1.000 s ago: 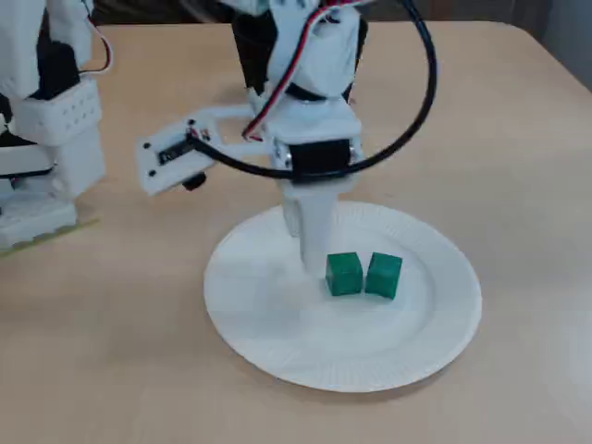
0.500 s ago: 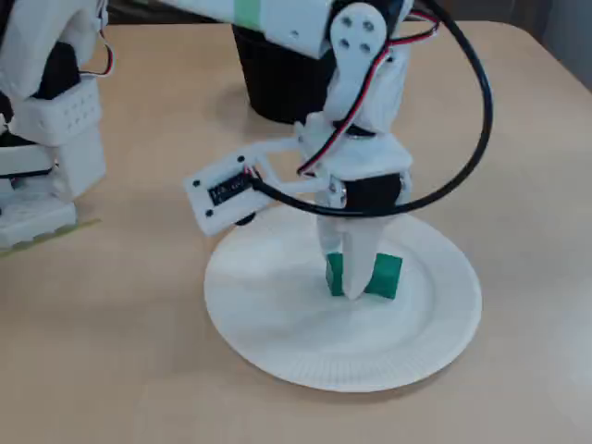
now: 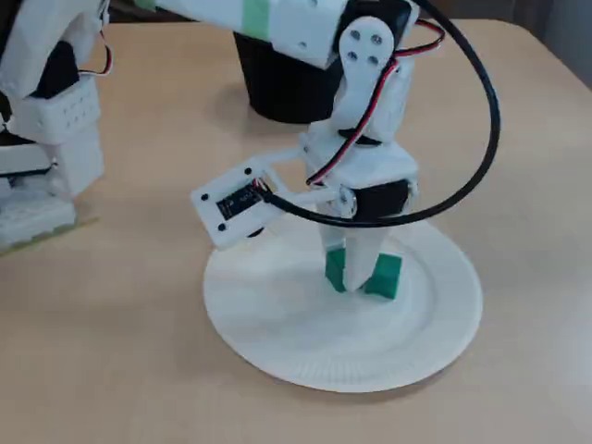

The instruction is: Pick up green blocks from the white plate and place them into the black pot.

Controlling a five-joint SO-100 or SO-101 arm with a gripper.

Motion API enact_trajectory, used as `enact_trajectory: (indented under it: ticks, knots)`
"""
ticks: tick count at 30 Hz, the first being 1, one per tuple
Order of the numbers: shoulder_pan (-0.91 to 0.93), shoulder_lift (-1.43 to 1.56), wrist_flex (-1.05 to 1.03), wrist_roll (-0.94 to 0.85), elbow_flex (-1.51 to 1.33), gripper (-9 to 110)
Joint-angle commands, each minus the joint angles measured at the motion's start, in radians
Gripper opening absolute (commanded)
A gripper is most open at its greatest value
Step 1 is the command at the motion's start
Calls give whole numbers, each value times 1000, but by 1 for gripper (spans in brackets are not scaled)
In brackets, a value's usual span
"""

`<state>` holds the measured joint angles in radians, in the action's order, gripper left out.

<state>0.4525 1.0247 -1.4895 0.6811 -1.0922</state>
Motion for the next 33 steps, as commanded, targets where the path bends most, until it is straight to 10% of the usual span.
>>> enact_trajectory:
  ticks: [1,14,21,33]
  knots:
    - [12,169,-17,-94,87,-2]
    - [-561,716,-32,-557,38,-2]
    - [-974,787,459,-560,-374,-2]
    - [-1094,753,749,-538,-723,-2]
